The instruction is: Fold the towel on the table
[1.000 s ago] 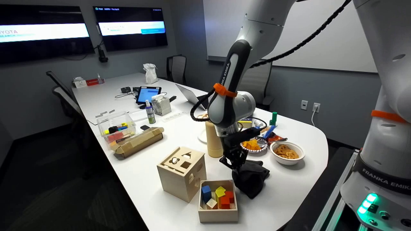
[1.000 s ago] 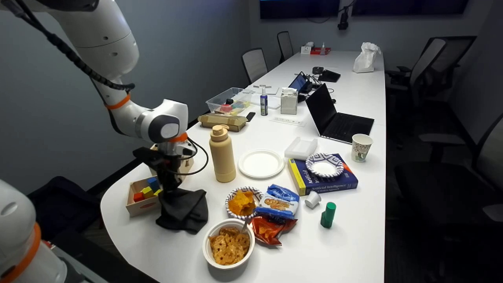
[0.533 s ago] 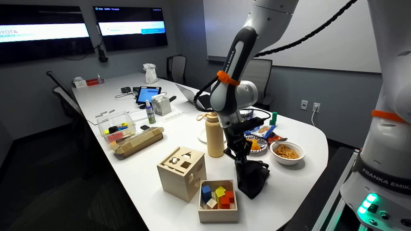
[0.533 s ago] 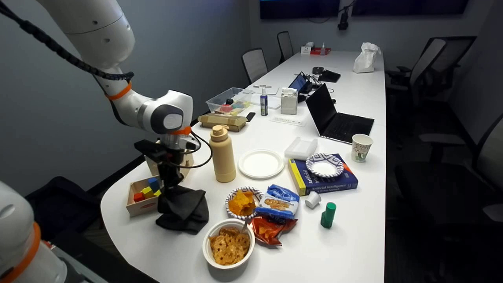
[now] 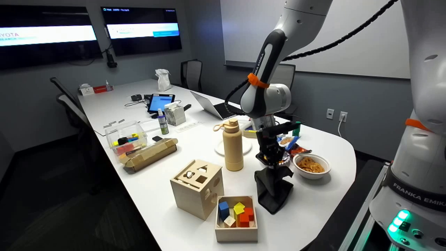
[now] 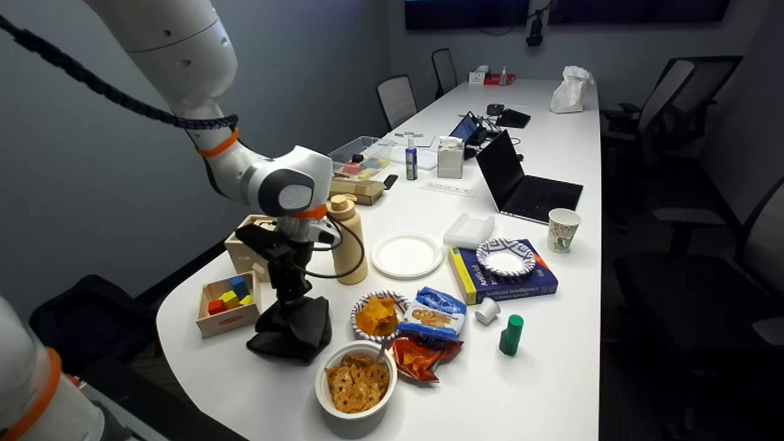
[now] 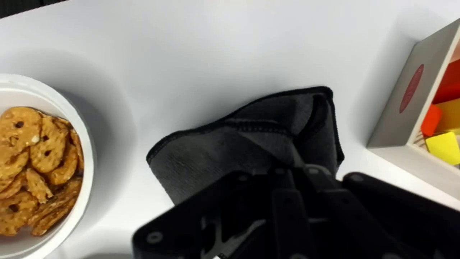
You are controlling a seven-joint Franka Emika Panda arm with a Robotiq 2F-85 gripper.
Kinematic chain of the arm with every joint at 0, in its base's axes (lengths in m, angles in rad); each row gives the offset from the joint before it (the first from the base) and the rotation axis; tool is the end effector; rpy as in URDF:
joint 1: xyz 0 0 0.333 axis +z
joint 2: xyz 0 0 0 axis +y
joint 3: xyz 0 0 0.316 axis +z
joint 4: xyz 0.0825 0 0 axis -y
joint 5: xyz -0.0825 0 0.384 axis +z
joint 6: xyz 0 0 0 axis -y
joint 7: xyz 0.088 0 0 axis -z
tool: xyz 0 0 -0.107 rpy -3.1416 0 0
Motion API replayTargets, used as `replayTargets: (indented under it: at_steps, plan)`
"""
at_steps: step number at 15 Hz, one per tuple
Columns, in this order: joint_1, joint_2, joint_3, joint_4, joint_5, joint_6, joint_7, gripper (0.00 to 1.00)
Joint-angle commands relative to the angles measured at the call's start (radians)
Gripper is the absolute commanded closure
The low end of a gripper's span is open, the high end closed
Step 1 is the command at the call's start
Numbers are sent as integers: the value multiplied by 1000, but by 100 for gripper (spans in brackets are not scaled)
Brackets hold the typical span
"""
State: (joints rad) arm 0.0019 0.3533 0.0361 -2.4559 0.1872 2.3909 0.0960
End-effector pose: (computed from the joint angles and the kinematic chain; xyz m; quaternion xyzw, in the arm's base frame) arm 0.4267 0.0194 0.1315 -0.9708 0.1081 0.2102 0.0405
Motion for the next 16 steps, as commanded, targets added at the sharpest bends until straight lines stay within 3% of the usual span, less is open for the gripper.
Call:
replayTargets:
  at_steps: [1, 7, 16]
  plan:
    - [-34, 15, 1, -8, 24, -16, -72, 99]
    - [-44, 52, 30, -12, 55, -31, -140, 99]
    - [-56, 214, 47, 49, 77, 50, -195, 99]
